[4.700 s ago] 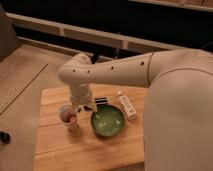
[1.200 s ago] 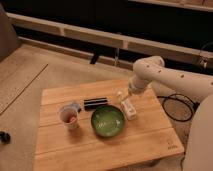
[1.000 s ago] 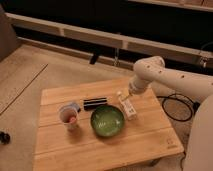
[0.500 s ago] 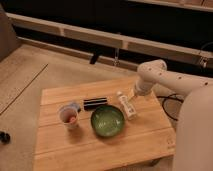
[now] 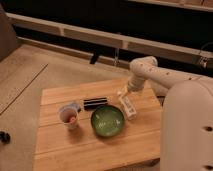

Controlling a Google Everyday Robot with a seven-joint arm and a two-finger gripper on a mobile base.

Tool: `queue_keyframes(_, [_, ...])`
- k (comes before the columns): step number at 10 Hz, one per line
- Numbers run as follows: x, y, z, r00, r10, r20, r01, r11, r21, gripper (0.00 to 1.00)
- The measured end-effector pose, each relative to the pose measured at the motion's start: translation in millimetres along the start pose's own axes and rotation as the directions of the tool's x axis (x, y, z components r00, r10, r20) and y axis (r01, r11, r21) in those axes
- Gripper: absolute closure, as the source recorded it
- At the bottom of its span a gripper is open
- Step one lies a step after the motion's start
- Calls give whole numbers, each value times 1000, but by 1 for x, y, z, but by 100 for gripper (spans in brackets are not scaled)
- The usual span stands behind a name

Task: Place the bottle in the ceramic bowl

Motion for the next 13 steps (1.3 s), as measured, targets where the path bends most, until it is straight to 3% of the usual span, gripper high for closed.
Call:
queue_keyframes(3, [6,20,26,998,-15,-66,12,999,-34,35])
queue_keyframes(8, [8,42,59,991,-29,-132,19,997,-80,35])
queue_keyframes(10, [11,41,65,988,-37,-152,25,996,-85,47])
queue_keyframes(13, [14,33,65,987,-32,-155,20,997,-81,77])
